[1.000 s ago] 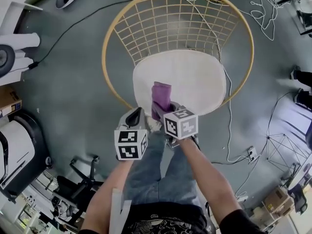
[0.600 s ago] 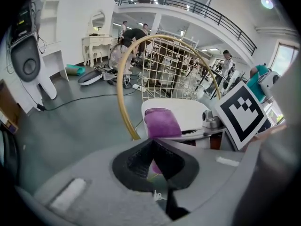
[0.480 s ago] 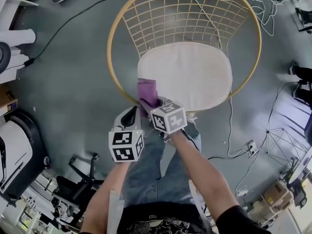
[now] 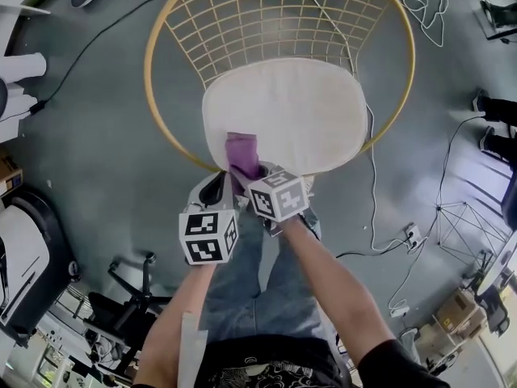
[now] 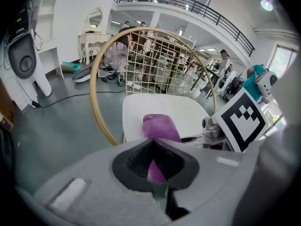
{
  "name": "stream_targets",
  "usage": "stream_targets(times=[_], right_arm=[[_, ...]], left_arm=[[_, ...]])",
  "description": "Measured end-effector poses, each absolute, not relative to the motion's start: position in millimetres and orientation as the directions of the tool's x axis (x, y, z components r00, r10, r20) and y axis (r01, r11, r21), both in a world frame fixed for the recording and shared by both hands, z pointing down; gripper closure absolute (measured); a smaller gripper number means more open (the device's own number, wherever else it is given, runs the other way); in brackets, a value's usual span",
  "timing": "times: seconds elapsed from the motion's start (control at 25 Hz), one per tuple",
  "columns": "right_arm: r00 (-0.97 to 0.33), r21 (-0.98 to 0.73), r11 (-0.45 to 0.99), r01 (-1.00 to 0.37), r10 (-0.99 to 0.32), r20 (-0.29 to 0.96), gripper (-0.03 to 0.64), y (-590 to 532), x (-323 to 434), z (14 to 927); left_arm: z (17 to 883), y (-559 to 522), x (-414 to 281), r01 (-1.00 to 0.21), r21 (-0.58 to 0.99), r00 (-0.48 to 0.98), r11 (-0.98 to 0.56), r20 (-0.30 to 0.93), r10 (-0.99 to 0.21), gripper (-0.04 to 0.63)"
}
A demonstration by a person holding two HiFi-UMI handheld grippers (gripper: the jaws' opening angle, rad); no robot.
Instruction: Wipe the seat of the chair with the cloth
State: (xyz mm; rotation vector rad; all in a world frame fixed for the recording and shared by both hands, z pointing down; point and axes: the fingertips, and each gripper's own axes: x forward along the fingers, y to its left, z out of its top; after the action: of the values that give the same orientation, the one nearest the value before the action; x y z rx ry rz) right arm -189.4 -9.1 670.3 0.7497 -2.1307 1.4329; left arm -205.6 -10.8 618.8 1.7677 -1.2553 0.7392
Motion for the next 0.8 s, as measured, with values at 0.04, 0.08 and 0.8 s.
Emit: stream_targets(times=[0.04,0.08,0.8], right_arm=[[-0.741,-0.681,0.301,-0.668,-0.184,0.645,0.555,-8.5,-184.1,671.8],[-0.737,-0.679,0.295,-0.672,-0.186,0.649,0.555,-8.1,-178.5,673.4],[-0.682,-0.642,0.236,-0.729,-0.168,0.712,0.555,-5.9,-78.6,701.0]], left_arm=[[619.6,-9.9,-199.8,-0.944,0.288,0.330,-0.163,0.826,-0.457,0.594],[620.2,-9.2,-194.3,-0.943,0.288,0.332,-0.165,0.826,-0.455,0.594],[627.4,-4.0,-122.2,-0.945,0.271,0.325,-0.182,0.842,-0.431,0.593]])
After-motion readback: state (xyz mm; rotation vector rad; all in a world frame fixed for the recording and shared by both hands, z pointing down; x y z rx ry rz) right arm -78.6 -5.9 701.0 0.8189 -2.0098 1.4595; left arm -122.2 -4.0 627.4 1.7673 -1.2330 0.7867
